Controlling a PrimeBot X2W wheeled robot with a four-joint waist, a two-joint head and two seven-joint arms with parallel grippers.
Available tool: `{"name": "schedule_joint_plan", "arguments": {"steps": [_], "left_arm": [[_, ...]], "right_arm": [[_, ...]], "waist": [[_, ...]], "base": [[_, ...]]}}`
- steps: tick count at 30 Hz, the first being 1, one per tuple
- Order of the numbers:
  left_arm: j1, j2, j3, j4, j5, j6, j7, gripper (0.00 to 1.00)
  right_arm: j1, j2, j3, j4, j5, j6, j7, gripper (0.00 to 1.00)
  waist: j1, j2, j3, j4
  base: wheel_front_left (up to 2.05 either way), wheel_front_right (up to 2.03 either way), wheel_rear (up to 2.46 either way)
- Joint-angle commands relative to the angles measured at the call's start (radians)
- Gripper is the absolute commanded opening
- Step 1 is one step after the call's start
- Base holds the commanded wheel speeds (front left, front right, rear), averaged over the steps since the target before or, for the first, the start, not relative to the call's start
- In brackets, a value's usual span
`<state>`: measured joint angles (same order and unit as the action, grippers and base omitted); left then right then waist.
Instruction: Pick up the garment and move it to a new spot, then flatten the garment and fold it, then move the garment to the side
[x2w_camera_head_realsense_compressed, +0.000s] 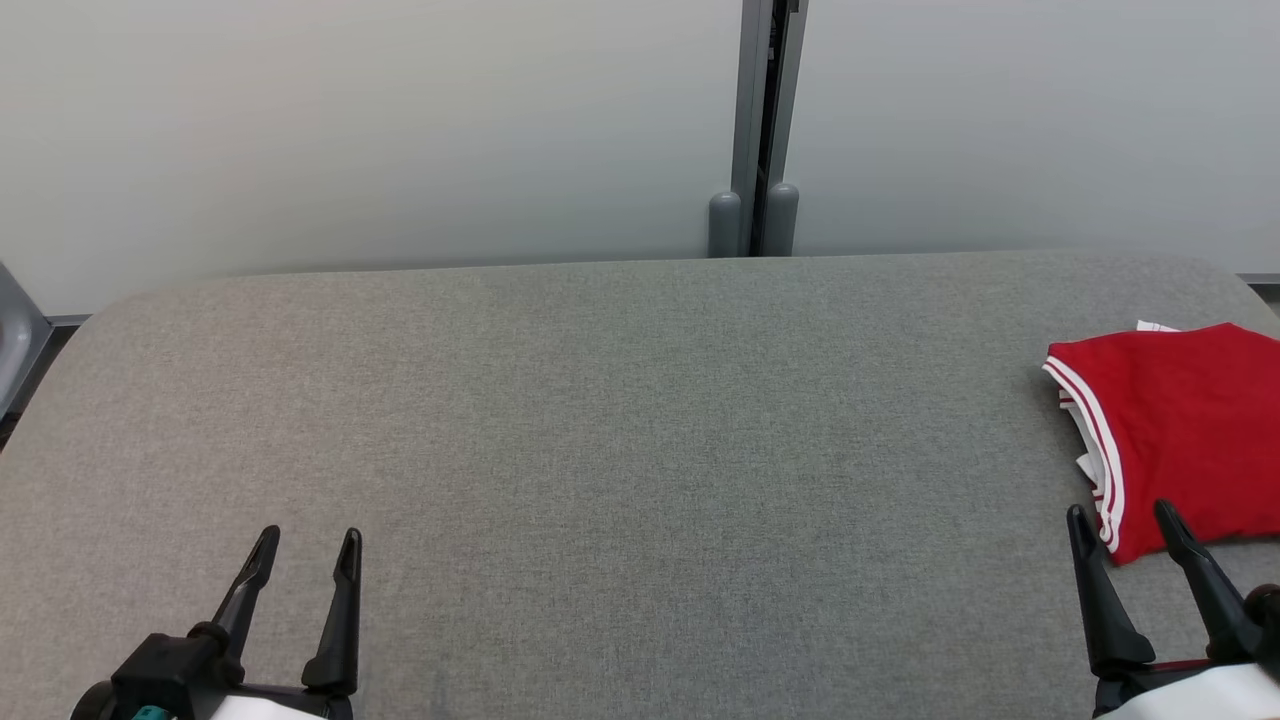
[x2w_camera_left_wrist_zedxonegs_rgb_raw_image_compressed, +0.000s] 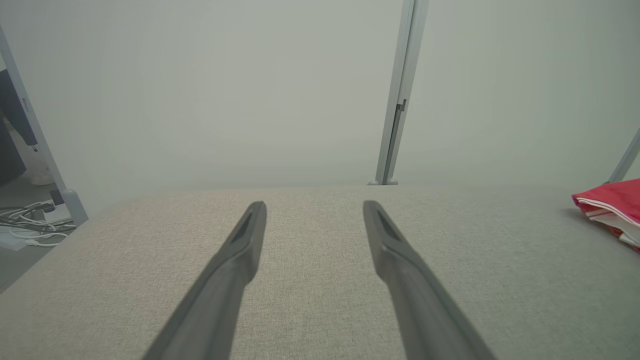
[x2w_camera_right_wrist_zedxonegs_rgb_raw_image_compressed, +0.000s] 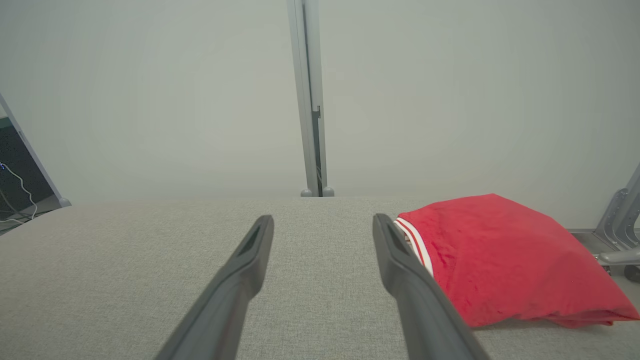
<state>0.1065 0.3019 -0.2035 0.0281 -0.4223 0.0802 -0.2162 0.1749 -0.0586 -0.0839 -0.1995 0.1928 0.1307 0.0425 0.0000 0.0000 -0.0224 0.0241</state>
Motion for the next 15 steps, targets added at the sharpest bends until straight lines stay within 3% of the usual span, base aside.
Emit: {"name": "schedule_joint_plan", "arguments": {"steps": [1,6,7,15], "left_arm": [[-0.017,0.004,0.001,0.002,-0.002,0.002,-0.005,1.00],[-0.020,0.005,0.001,0.009,-0.005,0.000,-0.010,1.00],[-0.009,0.000,-0.001,0.009,-0.001,0.000,-0.005,0.00],[-0.015,-0.032,0.001,0.043,-0.087,-0.011,0.003,0.00]], "right_arm": [[0.012,0.000,0.000,-0.003,0.007,0.000,0.000,1.00],[0.014,0.000,-0.002,-0.006,0.009,0.000,0.003,1.00],[0.003,0.000,0.000,-0.005,0.002,0.000,0.001,0.00],[-0.038,0.007,-0.015,0.075,0.097,0.000,0.024,0.00]], "waist": [[0.0000,0.0000,0.001,0.000],[0.0000,0.0000,0.004,0.001],[0.0000,0.0000,0.004,0.001],[0.0000,0.0000,0.005,0.000]], "base": [[0.00,0.00,0.00],[0.00,0.00,0.00],[0.00,0.00,0.00],[0.00,0.00,0.00]]}}
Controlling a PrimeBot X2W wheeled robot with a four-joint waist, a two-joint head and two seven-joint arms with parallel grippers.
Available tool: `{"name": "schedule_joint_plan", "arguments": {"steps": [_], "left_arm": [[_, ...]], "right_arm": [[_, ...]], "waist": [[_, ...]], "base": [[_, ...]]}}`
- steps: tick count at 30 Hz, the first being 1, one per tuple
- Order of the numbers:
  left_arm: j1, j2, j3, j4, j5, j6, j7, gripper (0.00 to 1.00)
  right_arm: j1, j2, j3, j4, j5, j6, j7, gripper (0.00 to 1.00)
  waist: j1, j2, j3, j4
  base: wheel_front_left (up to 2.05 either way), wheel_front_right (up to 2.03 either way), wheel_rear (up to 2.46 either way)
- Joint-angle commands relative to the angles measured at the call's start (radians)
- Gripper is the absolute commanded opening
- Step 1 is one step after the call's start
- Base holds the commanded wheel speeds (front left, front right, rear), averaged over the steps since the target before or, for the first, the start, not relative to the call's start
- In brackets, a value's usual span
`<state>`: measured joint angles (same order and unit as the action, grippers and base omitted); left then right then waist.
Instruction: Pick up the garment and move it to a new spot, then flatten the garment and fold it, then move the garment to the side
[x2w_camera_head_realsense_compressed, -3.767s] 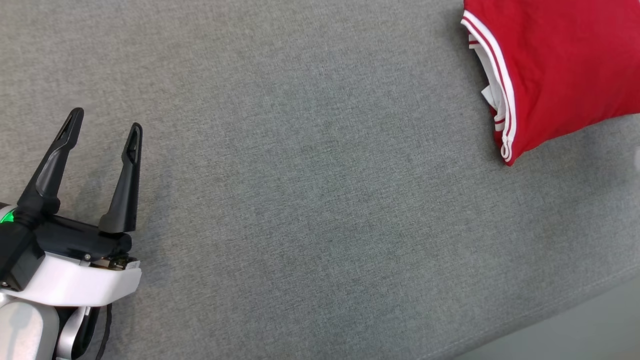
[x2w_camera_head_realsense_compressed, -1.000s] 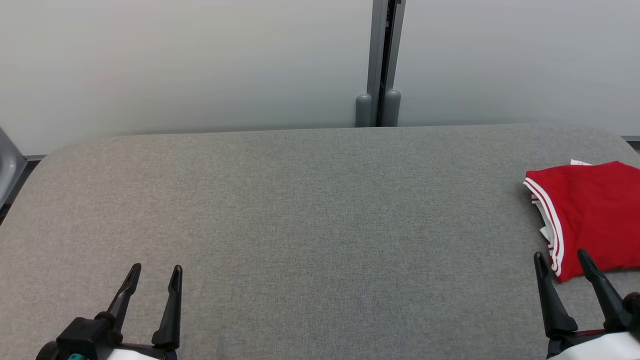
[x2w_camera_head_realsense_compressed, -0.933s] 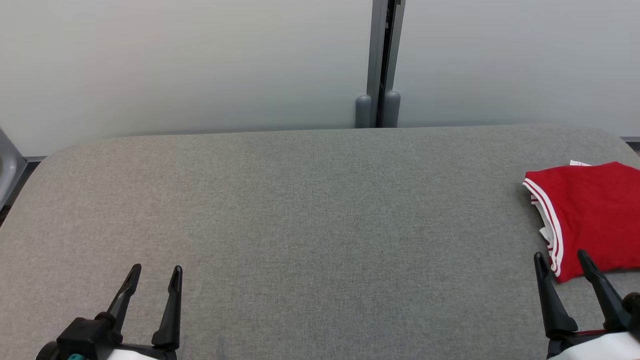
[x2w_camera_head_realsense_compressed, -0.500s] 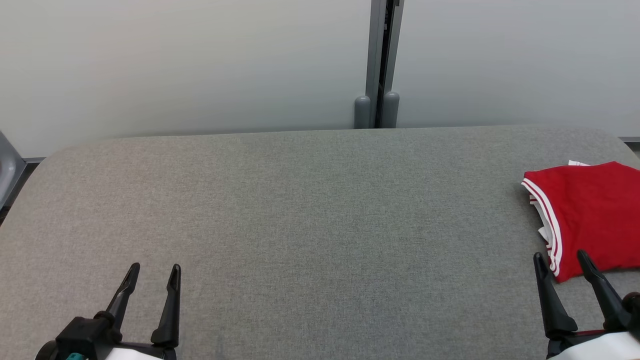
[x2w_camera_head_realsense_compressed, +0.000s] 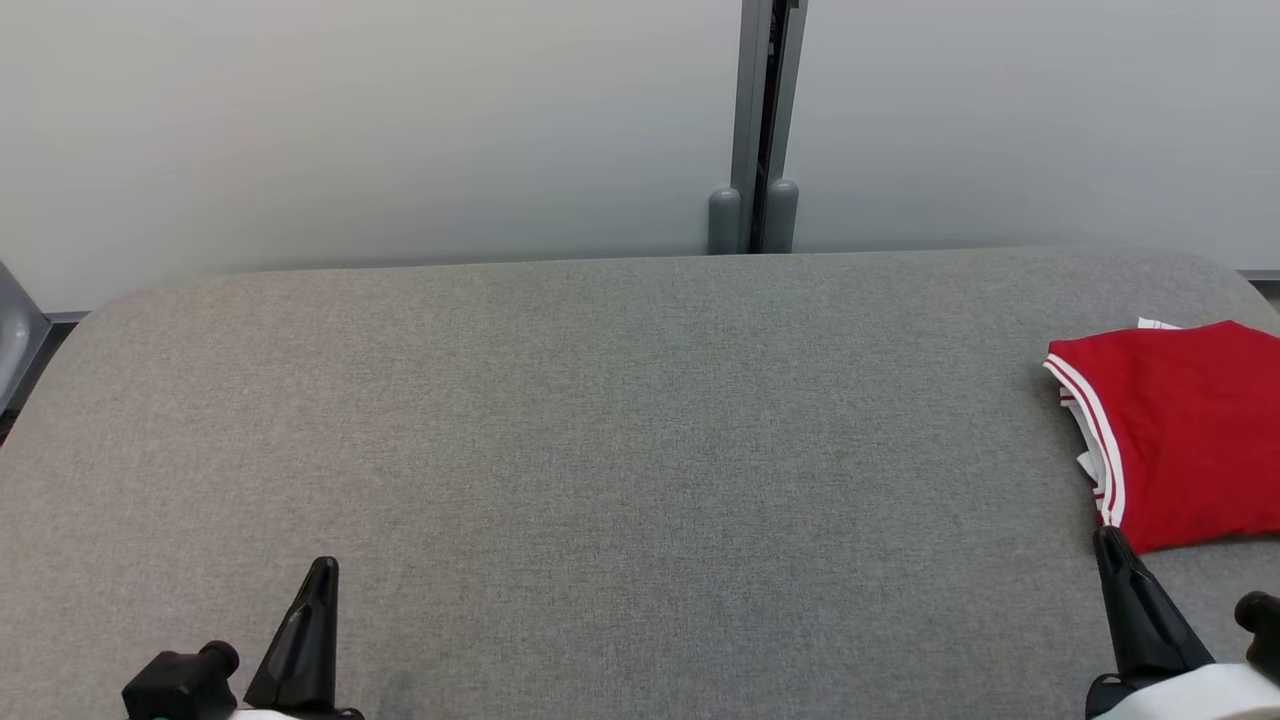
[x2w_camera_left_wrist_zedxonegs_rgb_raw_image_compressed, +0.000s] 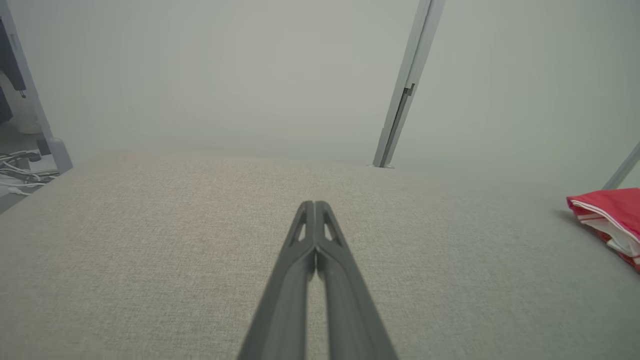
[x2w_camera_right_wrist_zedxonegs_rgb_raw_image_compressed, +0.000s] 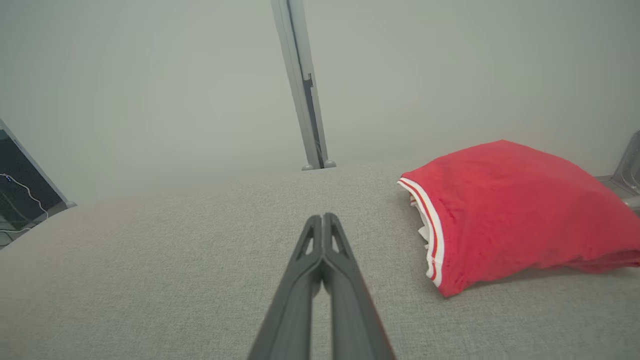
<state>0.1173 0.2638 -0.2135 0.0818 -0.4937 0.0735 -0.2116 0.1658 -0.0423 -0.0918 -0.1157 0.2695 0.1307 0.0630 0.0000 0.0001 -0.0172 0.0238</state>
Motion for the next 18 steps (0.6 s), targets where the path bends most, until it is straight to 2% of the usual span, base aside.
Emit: {"name": "schedule_joint_plan", "arguments": {"steps": [1,18], "left_arm": [[-0.031,0.003,0.013,-0.007,-0.033,-0.006,-0.001,0.00],[-0.108,-0.045,0.046,0.060,-0.284,-0.052,0.013,0.00]], "right_arm": [[-0.037,-0.010,-0.011,0.001,0.039,0.000,0.008,0.00],[-0.165,-0.017,-0.057,0.154,0.314,0.000,0.072,0.00]], "waist": [[0.0000,-0.0001,0.000,0.000],[0.0000,-0.0001,0.004,-0.003]], "base": [[0.00,0.00,0.00],[0.00,0.00,0.00]]}}
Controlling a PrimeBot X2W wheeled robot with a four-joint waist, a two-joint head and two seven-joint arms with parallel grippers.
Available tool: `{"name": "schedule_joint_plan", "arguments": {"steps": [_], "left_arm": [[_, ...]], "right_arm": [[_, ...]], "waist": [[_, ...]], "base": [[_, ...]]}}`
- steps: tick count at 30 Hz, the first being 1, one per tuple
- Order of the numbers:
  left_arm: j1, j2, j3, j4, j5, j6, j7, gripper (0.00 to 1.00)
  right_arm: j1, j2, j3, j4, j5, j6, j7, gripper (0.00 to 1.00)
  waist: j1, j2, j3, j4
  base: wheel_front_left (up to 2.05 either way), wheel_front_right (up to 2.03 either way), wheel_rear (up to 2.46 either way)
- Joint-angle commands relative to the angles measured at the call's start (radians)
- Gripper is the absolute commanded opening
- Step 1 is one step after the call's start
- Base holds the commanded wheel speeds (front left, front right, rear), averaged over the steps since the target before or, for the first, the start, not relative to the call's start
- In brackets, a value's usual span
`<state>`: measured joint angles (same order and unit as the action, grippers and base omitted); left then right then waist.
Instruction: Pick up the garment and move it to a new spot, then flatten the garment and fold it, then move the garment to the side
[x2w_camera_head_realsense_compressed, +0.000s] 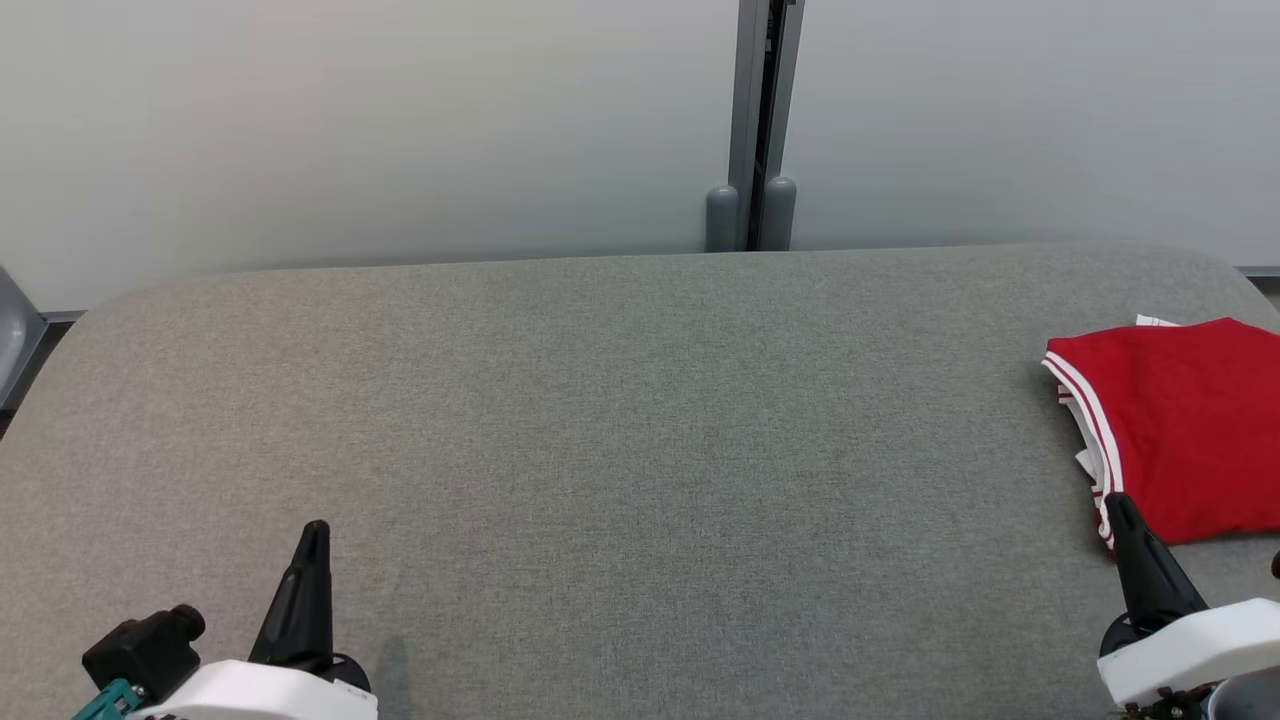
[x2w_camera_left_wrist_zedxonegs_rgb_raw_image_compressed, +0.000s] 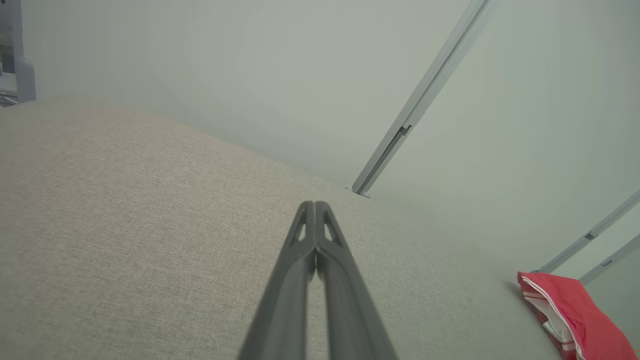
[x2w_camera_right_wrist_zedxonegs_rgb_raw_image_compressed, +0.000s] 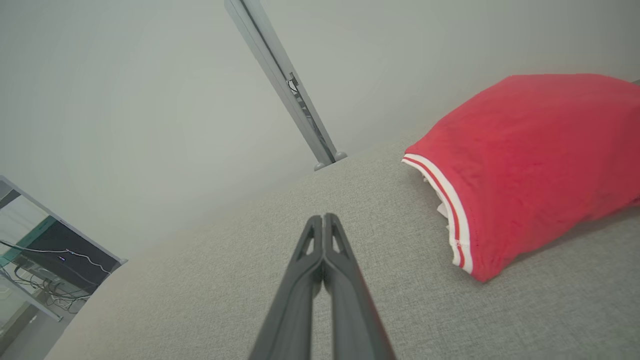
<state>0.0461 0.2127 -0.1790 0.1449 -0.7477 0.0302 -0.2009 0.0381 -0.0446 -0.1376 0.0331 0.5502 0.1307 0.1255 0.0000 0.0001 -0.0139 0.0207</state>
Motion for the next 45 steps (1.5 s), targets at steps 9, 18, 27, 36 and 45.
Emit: {"name": "schedule_joint_plan", "arguments": {"steps": [9,18,27,36,45], "left_arm": [[-0.071,-0.017,0.027,0.027,-0.145,-0.031,0.009,0.00],[-0.103,-0.037,0.040,0.053,-0.248,-0.050,0.014,0.00],[-0.131,-0.054,0.053,0.078,-0.344,-0.068,0.021,0.00],[-0.158,-0.072,0.064,0.100,-0.430,-0.083,0.025,0.00],[-0.180,-0.086,0.075,0.119,-0.510,-0.097,0.031,0.00]], "right_arm": [[-0.094,-0.018,-0.031,0.074,0.160,0.000,0.038,0.00],[-0.146,-0.021,-0.048,0.137,0.276,0.000,0.064,0.00],[-0.194,-0.024,-0.064,0.195,0.382,0.000,0.087,0.00],[-0.238,-0.027,-0.076,0.248,0.479,0.001,0.108,0.00],[-0.276,-0.030,-0.089,0.296,0.569,0.001,0.127,0.00]], "waist": [[0.0000,-0.0001,0.002,-0.002],[0.0000,-0.0001,0.004,-0.003],[0.0000,-0.0001,0.005,-0.005],[0.0000,-0.0001,0.007,-0.007],[0.0000,-0.0001,0.009,-0.009]], "base": [[0.00,0.00,0.00],[0.00,0.00,0.00],[0.00,0.00,0.00],[0.00,0.00,0.00],[0.00,0.00,0.00]]}}
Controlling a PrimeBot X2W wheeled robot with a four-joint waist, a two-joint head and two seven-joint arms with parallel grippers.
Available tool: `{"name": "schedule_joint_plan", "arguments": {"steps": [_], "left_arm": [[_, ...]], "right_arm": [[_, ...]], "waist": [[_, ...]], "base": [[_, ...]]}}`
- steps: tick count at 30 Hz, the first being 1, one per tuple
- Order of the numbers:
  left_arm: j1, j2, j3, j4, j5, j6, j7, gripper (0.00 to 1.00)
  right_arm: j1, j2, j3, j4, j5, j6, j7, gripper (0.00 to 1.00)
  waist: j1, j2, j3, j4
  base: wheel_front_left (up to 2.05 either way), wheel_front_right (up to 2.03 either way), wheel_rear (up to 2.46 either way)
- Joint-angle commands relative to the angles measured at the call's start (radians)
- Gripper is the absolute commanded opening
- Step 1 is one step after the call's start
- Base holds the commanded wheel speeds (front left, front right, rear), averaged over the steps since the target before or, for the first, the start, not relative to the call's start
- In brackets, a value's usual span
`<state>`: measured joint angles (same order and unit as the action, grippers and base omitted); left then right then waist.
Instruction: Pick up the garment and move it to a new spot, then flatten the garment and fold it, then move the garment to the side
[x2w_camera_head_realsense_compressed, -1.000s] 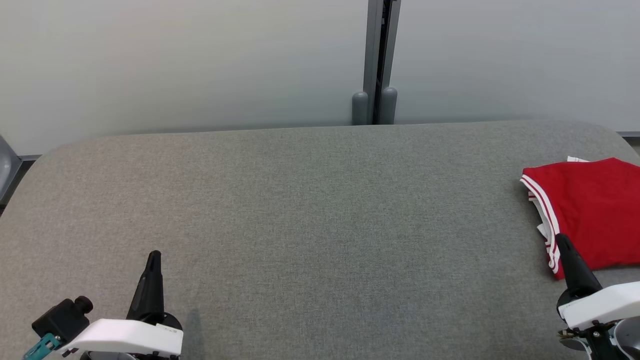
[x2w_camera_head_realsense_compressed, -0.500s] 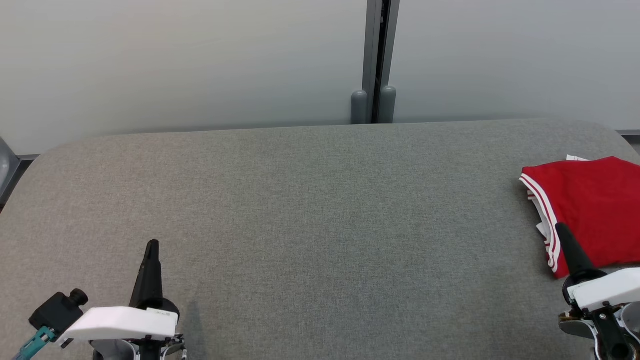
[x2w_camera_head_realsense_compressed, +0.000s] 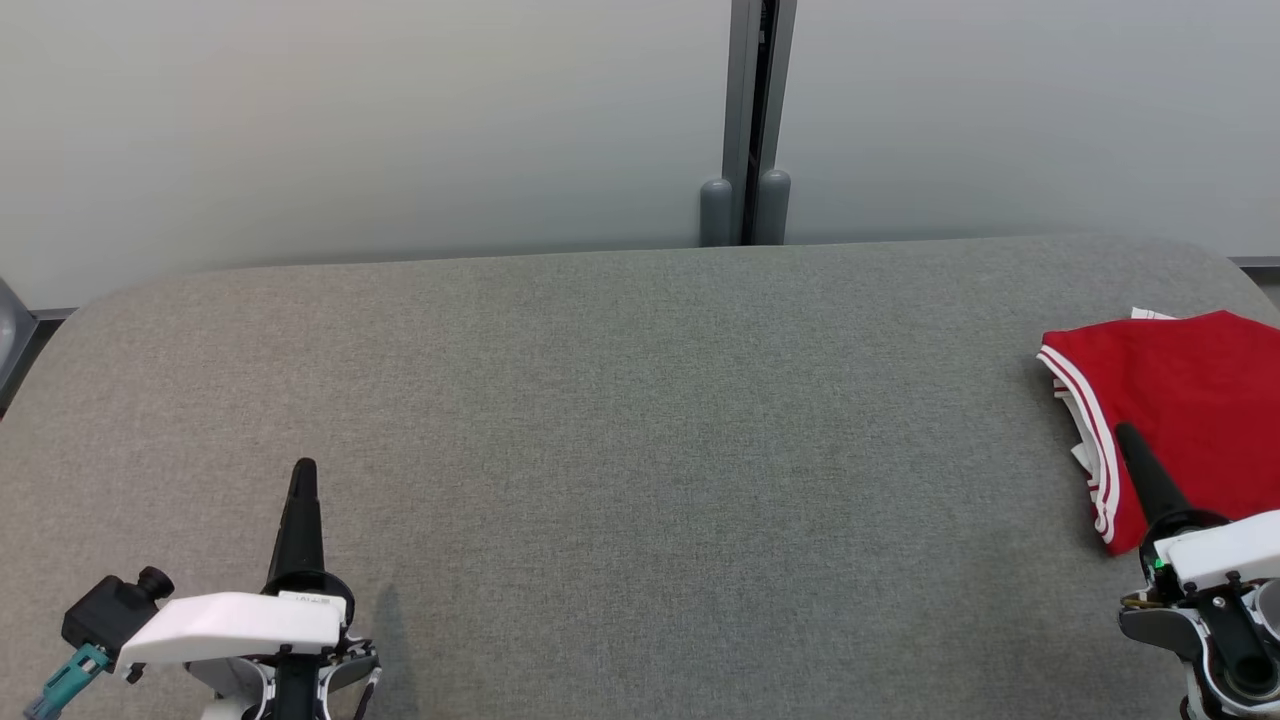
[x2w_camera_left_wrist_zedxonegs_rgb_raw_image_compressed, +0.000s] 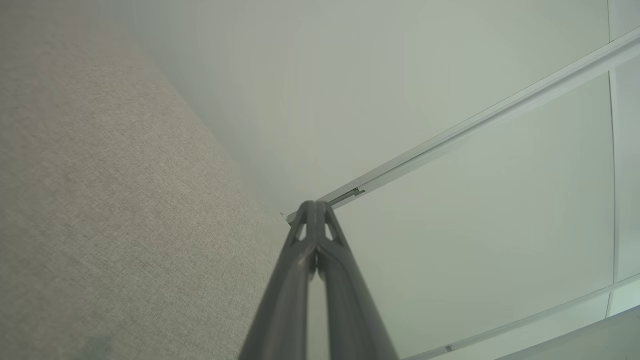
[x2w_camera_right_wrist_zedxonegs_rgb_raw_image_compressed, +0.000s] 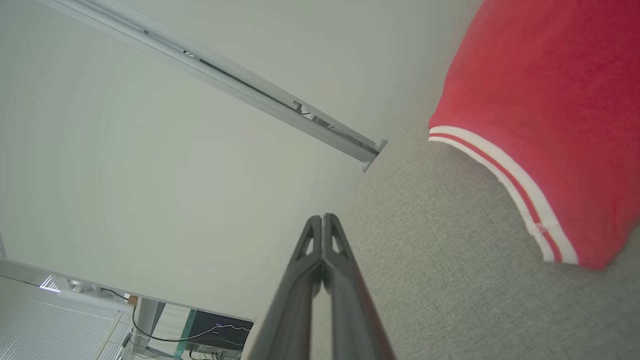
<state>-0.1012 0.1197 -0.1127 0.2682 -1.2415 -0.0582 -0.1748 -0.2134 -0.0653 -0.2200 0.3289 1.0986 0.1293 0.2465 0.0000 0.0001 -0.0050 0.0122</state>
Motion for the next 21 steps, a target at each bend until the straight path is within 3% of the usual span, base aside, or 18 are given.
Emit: {"name": "schedule_joint_plan", "arguments": {"steps": [1,21], "left_arm": [[-0.034,0.005,0.010,-0.002,-0.024,-0.010,0.006,0.00],[-0.075,-0.024,0.029,0.034,-0.173,-0.036,0.013,0.00]], "right_arm": [[-0.029,-0.010,-0.008,0.005,0.030,0.002,0.009,0.00],[-0.102,-0.017,-0.028,0.095,0.197,0.002,0.043,0.00]], "waist": [[0.0000,-0.0001,0.000,0.000],[0.0000,-0.0001,0.004,-0.004]], "base": [[0.00,0.00,0.00],[0.00,0.00,0.00]]}}
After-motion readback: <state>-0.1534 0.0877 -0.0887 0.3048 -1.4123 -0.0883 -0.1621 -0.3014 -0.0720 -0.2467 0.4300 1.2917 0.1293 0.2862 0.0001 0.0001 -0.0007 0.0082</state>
